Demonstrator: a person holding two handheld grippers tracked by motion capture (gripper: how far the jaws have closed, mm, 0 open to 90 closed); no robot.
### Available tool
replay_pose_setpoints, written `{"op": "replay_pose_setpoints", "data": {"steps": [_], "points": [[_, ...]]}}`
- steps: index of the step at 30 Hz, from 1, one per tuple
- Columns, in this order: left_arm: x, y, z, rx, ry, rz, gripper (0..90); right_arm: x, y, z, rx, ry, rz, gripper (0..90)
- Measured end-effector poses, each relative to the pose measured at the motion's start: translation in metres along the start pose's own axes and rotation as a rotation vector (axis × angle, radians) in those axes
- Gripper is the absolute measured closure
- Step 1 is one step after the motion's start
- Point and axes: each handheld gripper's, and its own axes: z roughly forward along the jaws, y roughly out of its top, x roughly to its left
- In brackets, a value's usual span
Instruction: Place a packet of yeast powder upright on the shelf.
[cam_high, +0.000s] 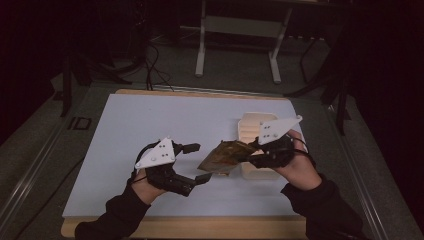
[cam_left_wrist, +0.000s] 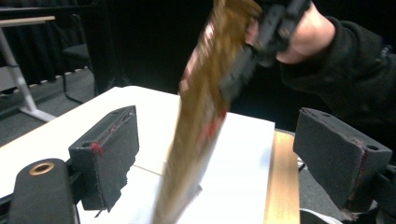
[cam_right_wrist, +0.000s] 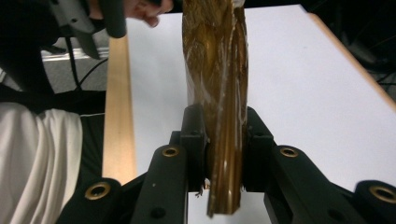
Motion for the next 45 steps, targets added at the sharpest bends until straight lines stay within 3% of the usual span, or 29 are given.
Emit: {"op": "replay_pose_setpoints", "data": {"steps": [6, 9, 15, 22, 27, 32, 45], "points": [[0.002, -0.007, -0.009, 0.027, 0.006, -0.013, 13.1, -0.013, -0.003, -0.027, -0.043, -0.066, -0.018, 75.6], [0.004, -0.013, -0.013, 0.04, 0.009, -0.04, 7.1, -0.019, -0.007, -0.039, -0.041, -0.116, -0.023, 75.6], [0.01, -0.024, -0.021, 0.047, 0.045, -0.065, 3.0, -0.033, -0.02, -0.063, 0.0, -0.199, -0.071, 75.6], [0.013, -0.038, -0.027, 0.064, 0.048, -0.108, 1.9, -0.05, -0.043, -0.077, 0.063, -0.23, -0.023, 75.6], [0.015, -0.048, -0.031, 0.085, 0.051, -0.118, 1.9, -0.06, -0.055, -0.08, 0.102, -0.238, -0.017, 75.6], [0.018, -0.056, -0.035, 0.07, 0.063, -0.14, 1.8, -0.067, -0.062, -0.077, 0.132, -0.211, 0.002, 75.6], [0.021, -0.073, -0.035, 0.077, 0.07, -0.175, 1.8, -0.078, -0.07, -0.052, 0.214, -0.169, -0.019, 75.6]]}}
